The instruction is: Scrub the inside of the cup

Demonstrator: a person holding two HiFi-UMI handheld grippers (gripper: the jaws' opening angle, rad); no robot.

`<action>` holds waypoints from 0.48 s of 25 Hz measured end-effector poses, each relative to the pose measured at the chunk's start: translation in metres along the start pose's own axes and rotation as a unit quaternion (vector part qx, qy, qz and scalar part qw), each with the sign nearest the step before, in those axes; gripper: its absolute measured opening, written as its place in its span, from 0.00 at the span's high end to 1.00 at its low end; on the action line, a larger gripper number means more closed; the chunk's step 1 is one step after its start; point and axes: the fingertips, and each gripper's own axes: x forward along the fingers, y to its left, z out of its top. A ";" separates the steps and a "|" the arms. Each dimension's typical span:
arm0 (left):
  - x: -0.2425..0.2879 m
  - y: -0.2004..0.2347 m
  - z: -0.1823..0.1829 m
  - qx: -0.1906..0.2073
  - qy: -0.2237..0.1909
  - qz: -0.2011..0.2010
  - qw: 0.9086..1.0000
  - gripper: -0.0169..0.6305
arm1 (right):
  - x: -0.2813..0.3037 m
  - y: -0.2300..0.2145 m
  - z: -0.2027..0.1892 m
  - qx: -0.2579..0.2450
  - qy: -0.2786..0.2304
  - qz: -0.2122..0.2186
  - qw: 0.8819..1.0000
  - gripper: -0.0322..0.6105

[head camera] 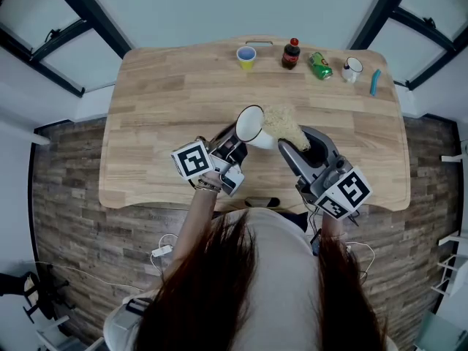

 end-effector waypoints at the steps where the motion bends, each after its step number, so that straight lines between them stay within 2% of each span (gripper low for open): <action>1: 0.000 0.000 -0.001 0.000 0.002 -0.001 1.000 0.90 | 0.000 0.000 0.000 0.002 0.001 0.001 1.000 0.72; 12: -0.001 -0.005 -0.008 -0.004 0.025 -0.023 0.999 0.90 | -0.005 -0.003 -0.001 0.022 0.004 0.008 1.000 0.72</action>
